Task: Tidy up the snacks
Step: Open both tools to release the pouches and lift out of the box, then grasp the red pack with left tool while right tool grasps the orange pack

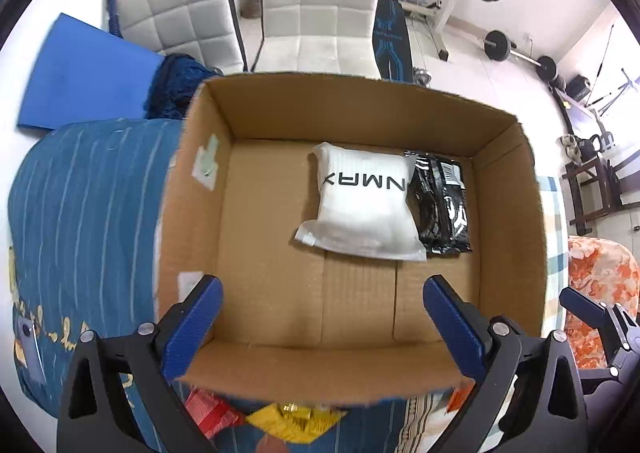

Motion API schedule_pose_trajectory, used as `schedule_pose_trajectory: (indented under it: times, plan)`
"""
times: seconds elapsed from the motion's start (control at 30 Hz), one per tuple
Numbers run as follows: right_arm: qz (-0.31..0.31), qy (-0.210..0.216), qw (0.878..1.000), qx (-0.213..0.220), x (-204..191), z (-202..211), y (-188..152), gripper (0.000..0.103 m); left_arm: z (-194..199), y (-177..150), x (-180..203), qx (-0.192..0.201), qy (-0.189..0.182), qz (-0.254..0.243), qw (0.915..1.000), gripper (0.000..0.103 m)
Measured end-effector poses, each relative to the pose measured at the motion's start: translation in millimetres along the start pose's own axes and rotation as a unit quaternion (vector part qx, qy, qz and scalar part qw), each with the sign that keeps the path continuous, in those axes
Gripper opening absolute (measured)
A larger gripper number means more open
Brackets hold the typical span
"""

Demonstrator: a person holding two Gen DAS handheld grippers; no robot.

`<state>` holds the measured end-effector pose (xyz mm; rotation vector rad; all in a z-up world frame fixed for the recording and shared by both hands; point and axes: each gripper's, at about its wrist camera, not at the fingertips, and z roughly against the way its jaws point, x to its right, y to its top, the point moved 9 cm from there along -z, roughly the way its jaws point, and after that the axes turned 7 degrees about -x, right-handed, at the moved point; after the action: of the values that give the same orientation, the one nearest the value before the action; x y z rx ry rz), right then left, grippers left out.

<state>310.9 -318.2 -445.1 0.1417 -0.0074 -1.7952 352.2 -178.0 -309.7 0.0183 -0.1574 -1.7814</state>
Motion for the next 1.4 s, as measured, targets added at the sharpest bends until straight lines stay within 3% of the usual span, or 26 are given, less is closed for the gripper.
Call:
schedule_pose_trajectory:
  times: [0.4,0.67,0.77,0.83,0.93,1.13,1.23,1.33,1.4]
  plan:
    - [0.023,-0.01,0.999,0.036,-10.4,64.2,-45.1,0.103,50.2,-33.8,1.4,0.061,0.019,-0.007,0.9979,0.103]
    - [0.013,0.033,0.998,0.051,-16.4,90.6,-71.6,0.103,91.1,-56.7,-8.8,0.083,0.016,-0.031,0.9959,0.103]
    - [0.013,0.049,0.998,0.026,-5.6,84.6,-83.3,0.103,100.6,-69.0,-25.3,0.084,0.024,-0.035,0.9956,0.103]
    - [0.007,0.051,0.999,0.017,5.8,78.0,-91.0,0.103,97.3,-78.2,-38.0,0.075,0.028,-0.032,0.9963,0.103]
    - [-0.003,0.02,1.0,-0.013,32.0,56.4,-105.9,0.103,74.3,-98.8,-65.8,0.043,0.051,-0.029,0.9974,0.103]
    - [-0.072,-0.004,0.994,-0.086,79.7,-11.6,-132.8,0.103,-12.4,-144.4,-108.0,-0.059,0.101,-0.036,0.9925,0.103]
    - [-0.085,-0.005,0.99,-0.115,88.5,-45.7,-138.3,0.103,-49.6,-164.3,-116.7,-0.102,0.095,-0.031,0.9898,0.103]
    - [-0.061,-0.016,0.99,-0.129,87.4,-69.3,-138.2,0.103,-78.3,-179.1,-123.7,-0.131,0.084,-0.027,0.9875,0.103]
    - [0.007,-0.047,0.988,-0.144,80.5,-79.5,-138.3,0.103,-91.6,-186.4,-129.0,-0.145,0.082,-0.031,0.9855,0.103]
